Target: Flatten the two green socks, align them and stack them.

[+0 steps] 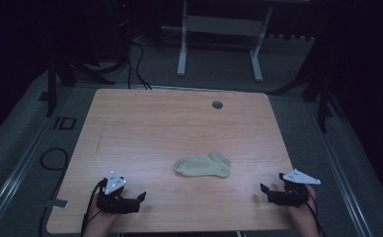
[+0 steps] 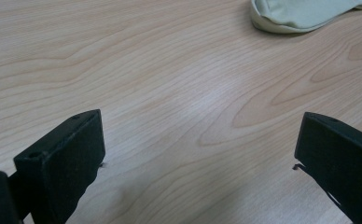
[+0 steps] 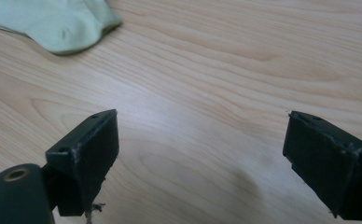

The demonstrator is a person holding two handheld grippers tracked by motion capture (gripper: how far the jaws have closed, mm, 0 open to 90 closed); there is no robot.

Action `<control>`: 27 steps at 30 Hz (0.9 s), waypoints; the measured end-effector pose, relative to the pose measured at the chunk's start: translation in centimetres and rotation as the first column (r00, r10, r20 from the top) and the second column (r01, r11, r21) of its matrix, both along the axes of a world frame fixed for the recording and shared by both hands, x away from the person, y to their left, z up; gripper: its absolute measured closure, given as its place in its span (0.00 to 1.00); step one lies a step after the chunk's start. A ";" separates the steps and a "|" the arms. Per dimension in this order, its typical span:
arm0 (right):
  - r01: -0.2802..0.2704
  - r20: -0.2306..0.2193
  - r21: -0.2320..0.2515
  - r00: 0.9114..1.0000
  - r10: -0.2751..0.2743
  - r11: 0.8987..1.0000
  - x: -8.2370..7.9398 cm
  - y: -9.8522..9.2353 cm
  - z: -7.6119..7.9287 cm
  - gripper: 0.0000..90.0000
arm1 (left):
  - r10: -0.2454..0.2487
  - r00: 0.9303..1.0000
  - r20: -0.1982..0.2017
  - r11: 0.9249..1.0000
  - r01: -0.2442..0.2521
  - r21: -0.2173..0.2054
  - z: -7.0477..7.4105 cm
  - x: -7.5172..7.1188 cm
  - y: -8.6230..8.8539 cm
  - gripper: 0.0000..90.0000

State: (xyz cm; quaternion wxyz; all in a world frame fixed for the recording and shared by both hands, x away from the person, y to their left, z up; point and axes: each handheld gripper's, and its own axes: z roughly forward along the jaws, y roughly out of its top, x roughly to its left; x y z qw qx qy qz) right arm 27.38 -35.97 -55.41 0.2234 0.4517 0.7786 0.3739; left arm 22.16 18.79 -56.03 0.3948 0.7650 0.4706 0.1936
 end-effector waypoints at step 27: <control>0.154 0.082 0.051 0.984 -0.158 0.987 -0.6 -1.8 -0.5 0.12 | 0.150 0.985 0.088 0.987 -0.143 -0.078 -0.4 -1.0 2.6 0.02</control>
